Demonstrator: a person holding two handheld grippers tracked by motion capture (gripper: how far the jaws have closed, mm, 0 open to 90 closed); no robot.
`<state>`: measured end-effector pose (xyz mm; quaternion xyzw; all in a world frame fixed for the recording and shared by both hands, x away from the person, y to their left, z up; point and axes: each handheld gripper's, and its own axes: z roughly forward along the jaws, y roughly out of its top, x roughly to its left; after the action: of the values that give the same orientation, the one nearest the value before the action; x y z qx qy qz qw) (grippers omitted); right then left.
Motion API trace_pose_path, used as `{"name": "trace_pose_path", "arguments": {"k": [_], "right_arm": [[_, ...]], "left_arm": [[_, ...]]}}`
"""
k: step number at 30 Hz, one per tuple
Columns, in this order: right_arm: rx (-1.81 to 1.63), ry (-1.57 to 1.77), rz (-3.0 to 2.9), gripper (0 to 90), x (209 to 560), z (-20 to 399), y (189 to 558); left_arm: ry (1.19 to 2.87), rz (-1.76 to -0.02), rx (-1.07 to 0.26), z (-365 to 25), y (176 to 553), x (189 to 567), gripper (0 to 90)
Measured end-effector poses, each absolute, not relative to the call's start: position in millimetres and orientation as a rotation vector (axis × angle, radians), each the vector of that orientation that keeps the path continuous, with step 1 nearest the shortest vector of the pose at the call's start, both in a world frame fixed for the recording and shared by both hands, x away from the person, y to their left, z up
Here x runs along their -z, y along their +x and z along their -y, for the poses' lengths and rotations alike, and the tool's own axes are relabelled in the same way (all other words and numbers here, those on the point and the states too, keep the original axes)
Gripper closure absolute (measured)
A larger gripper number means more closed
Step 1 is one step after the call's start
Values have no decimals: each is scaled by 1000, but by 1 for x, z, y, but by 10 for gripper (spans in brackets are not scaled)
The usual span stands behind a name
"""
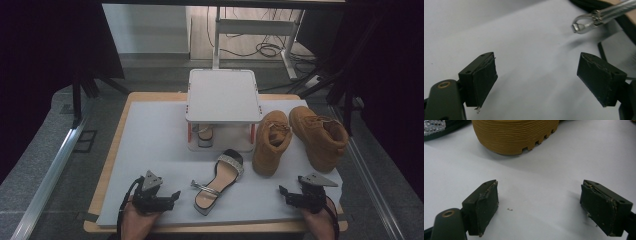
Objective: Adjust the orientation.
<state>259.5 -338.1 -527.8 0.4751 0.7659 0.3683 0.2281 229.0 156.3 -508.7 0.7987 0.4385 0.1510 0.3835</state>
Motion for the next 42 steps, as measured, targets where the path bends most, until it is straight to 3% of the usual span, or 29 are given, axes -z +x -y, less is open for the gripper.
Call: {"name": "trace_pose_path", "arguments": {"k": [18, 42], "right_arm": [[-1014, 1308, -2107, 153, 528, 338, 259], [-1014, 1308, -2104, 156, 528, 338, 259]], "left_arm": [[2036, -1008, -337, -134, 201, 499, 149], [2081, -927, -344, -90, 192, 503, 137]]}}
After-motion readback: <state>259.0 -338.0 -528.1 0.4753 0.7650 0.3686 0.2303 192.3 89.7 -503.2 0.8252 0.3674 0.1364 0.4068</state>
